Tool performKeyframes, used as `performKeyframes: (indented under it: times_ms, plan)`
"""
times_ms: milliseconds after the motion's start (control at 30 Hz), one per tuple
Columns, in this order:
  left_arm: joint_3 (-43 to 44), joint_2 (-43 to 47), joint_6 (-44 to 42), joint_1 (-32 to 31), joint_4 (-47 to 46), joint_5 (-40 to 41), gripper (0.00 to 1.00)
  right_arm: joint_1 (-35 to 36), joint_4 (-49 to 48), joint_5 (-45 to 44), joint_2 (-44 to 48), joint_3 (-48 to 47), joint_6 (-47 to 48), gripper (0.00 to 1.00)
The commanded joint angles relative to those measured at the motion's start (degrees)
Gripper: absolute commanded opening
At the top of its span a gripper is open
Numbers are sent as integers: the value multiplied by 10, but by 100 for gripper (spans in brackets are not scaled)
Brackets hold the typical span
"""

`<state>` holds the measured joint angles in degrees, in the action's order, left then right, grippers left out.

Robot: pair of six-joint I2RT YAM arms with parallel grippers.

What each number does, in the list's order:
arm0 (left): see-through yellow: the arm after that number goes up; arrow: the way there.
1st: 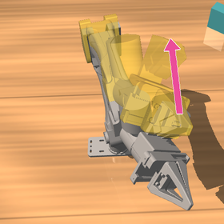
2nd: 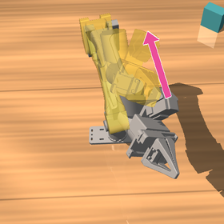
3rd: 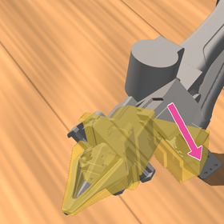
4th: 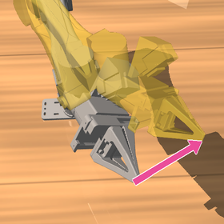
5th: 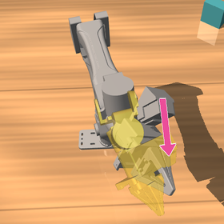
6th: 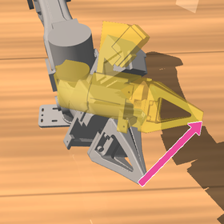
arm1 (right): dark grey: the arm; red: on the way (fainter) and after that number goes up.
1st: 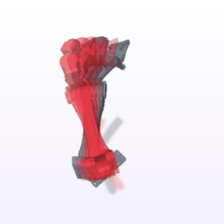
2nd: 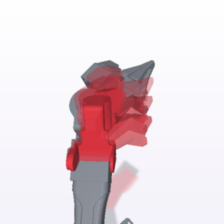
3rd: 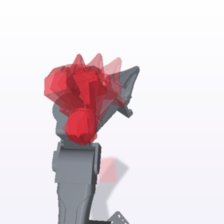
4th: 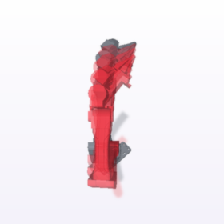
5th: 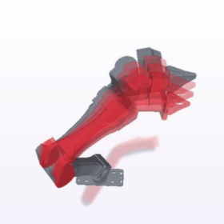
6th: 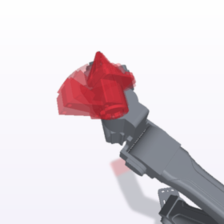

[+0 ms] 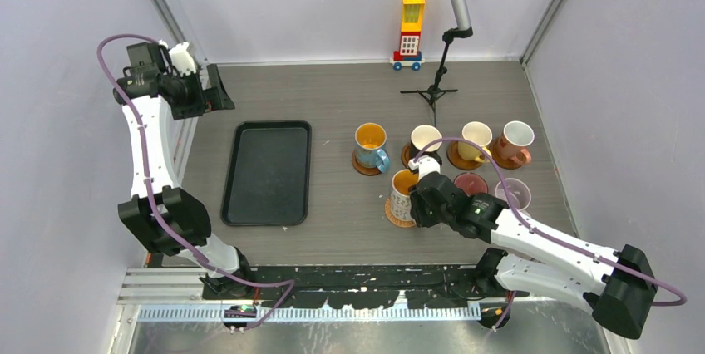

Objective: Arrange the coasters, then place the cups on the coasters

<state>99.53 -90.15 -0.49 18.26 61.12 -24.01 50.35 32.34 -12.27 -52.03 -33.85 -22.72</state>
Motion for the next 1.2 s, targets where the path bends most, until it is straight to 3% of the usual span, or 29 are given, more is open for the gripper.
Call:
performKeyframes:
  times_ms: [0,233,700,1167]
  plan:
    - [7,5,-9,-3,-6,-5,100,-1,-47,-8,5,-21,-2,29]
    - [10,4,-17,-2,-2,1,100,0,-25,5,9,-36,-9,49]
    - [23,-8,-35,-3,22,-1,100,0,19,2,27,-88,2,60]
    - [53,-20,-97,-8,96,-8,100,-13,76,48,25,-214,131,73]
